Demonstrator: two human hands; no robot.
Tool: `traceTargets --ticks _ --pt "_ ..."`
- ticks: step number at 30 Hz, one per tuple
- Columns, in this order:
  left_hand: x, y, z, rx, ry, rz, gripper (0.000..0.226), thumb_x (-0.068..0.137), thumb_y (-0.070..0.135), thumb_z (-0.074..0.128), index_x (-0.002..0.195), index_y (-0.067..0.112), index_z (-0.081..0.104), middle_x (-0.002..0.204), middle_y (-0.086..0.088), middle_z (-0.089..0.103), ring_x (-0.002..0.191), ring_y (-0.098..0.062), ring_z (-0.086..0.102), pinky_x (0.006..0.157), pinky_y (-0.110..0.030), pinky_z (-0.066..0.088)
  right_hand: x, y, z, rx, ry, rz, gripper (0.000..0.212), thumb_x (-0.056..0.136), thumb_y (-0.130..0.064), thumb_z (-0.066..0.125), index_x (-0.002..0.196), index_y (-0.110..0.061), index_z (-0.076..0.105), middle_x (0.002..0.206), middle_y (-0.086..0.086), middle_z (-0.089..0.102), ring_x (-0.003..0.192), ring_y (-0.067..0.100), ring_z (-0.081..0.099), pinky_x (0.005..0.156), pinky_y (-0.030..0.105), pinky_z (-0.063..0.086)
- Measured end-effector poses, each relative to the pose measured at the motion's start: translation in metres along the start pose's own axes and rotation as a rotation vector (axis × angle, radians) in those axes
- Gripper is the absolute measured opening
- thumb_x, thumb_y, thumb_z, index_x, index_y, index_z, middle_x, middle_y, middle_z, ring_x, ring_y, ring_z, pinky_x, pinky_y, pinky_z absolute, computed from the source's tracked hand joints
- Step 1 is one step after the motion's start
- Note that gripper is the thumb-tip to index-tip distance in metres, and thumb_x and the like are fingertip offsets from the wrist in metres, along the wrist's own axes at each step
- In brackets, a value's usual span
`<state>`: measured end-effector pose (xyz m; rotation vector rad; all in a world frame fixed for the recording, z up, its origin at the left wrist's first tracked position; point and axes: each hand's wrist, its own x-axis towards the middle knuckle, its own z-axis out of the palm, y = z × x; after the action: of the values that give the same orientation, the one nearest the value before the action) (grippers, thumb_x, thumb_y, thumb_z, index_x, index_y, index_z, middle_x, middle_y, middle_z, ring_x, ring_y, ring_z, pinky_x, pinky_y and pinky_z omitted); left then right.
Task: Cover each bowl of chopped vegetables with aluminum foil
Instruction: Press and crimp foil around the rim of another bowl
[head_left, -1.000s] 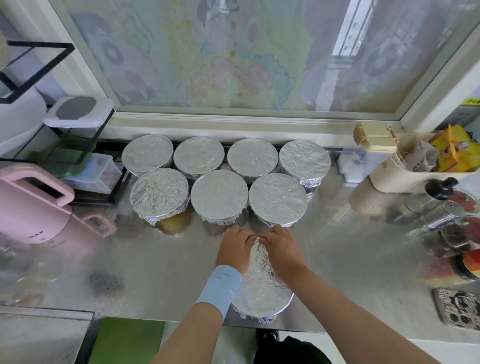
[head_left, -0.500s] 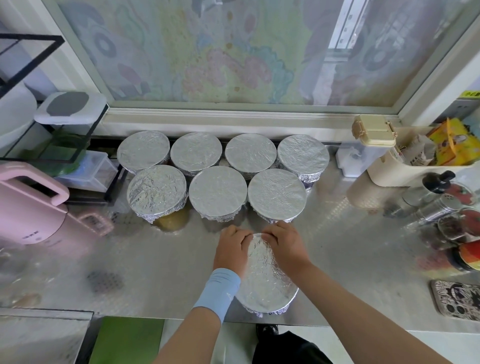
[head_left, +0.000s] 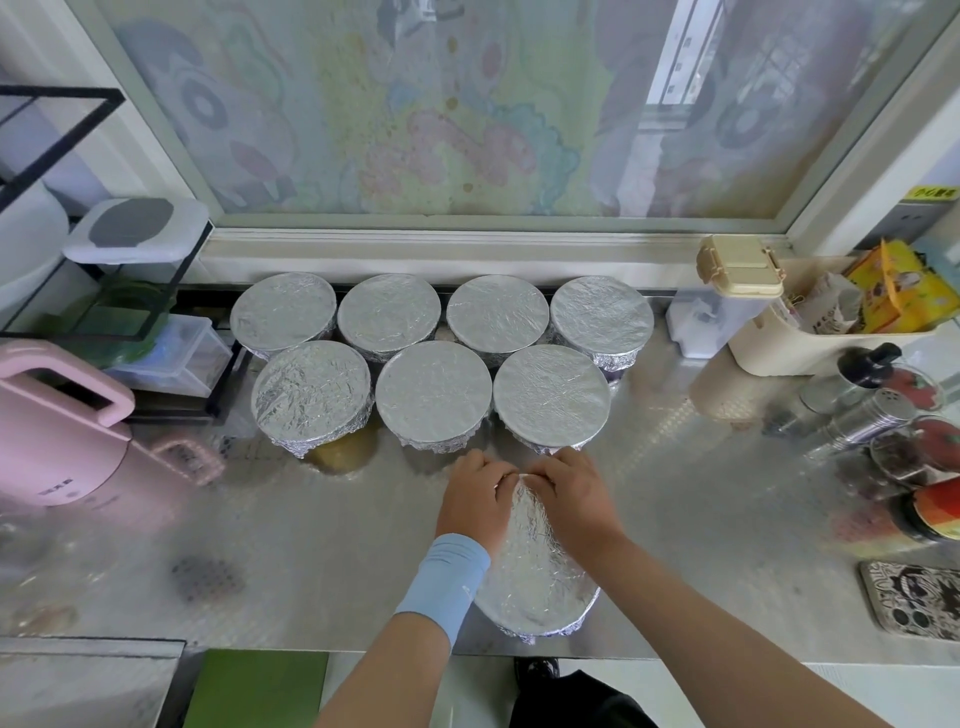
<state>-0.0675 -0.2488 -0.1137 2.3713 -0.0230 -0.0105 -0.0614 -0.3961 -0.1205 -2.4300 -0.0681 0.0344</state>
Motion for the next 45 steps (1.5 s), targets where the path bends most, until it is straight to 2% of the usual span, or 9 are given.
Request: traceTargets --ticks 7,11,13,16,21,29,34,38,45 --pt "-0.002 0.0 0.001 -0.096 0.006 -0.129 0.02 0.098 0.021 0.052 0.1 0.02 0.073 0.089 0.01 0.046 0.088 -0.009 0.049 0.073 -0.016 0.034 0.005 -0.001 -0.001 0.073 -0.047 0.035 0.01 0.09 -0.019 0.068 0.091 -0.015 0.076 0.082 -0.005 0.049 0.086 0.013 0.046 0.071 0.005 0.03" --pt "-0.008 -0.001 0.004 -0.093 0.042 -0.181 0.02 0.099 0.022 0.051 0.1 0.02 0.071 0.094 0.008 0.048 0.091 -0.012 0.051 0.079 -0.021 0.043 0.011 0.0 -0.005 0.008 -0.098 -0.035 0.011 0.089 -0.025 0.069 0.092 -0.018 0.076 0.085 -0.003 0.052 0.087 0.015 0.048 0.071 0.01 0.031" --pt "-0.012 -0.003 0.003 -0.068 0.068 -0.182 0.02 0.099 0.021 0.05 0.101 0.02 0.07 0.099 0.007 0.051 0.094 -0.01 0.05 0.083 -0.023 0.045 0.01 0.001 -0.006 0.007 -0.075 -0.047 0.01 0.088 -0.027 0.07 0.091 -0.019 0.075 0.088 -0.004 0.054 0.088 0.014 0.05 0.075 0.021 0.039" --pt "-0.011 -0.002 0.001 -0.003 0.064 -0.136 0.018 0.098 0.019 0.051 0.104 0.019 0.067 0.102 0.007 0.049 0.099 -0.011 0.046 0.086 -0.026 0.046 0.005 0.003 -0.007 0.021 -0.023 -0.004 0.007 0.089 -0.023 0.069 0.088 -0.02 0.075 0.084 -0.006 0.053 0.084 0.011 0.05 0.074 0.024 0.041" --pt "0.001 0.003 0.002 -0.038 -0.005 -0.041 0.017 0.097 0.021 0.054 0.102 0.021 0.071 0.093 0.009 0.046 0.092 -0.005 0.039 0.078 -0.016 0.036 0.003 0.005 -0.005 0.095 -0.02 0.041 0.009 0.089 -0.02 0.068 0.088 -0.021 0.077 0.081 -0.005 0.051 0.078 0.011 0.052 0.069 0.019 0.04" --pt "-0.002 0.003 0.006 -0.056 -0.007 -0.136 0.024 0.101 0.023 0.047 0.104 0.019 0.071 0.096 0.006 0.049 0.094 -0.006 0.036 0.078 -0.014 0.029 0.005 0.01 -0.002 0.02 -0.01 -0.064 0.006 0.088 -0.022 0.07 0.086 -0.02 0.075 0.078 -0.002 0.052 0.076 0.019 0.052 0.068 0.035 0.048" --pt "-0.01 0.004 0.005 0.031 0.047 -0.143 0.021 0.1 0.017 0.046 0.099 0.015 0.067 0.097 0.005 0.047 0.095 -0.009 0.038 0.084 -0.026 0.043 -0.002 0.01 -0.004 -0.007 0.053 -0.051 0.013 0.086 -0.028 0.07 0.095 -0.02 0.073 0.092 -0.002 0.055 0.091 0.019 0.052 0.078 0.032 0.045" --pt "-0.005 0.01 0.006 0.019 0.023 -0.048 0.024 0.097 0.011 0.048 0.109 0.019 0.067 0.099 0.006 0.048 0.096 -0.007 0.035 0.082 -0.018 0.034 -0.005 0.01 0.0 0.019 0.04 0.056 0.011 0.087 -0.028 0.07 0.088 -0.018 0.073 0.087 -0.004 0.055 0.086 0.015 0.053 0.076 0.029 0.045" --pt "-0.001 0.007 0.009 -0.027 -0.014 -0.055 0.02 0.099 0.022 0.052 0.097 0.019 0.072 0.089 0.009 0.045 0.09 -0.008 0.034 0.075 -0.013 0.025 -0.003 0.011 -0.002 0.103 0.028 0.098 0.007 0.086 -0.027 0.073 0.084 -0.022 0.077 0.079 -0.002 0.054 0.073 0.014 0.054 0.066 0.021 0.042"
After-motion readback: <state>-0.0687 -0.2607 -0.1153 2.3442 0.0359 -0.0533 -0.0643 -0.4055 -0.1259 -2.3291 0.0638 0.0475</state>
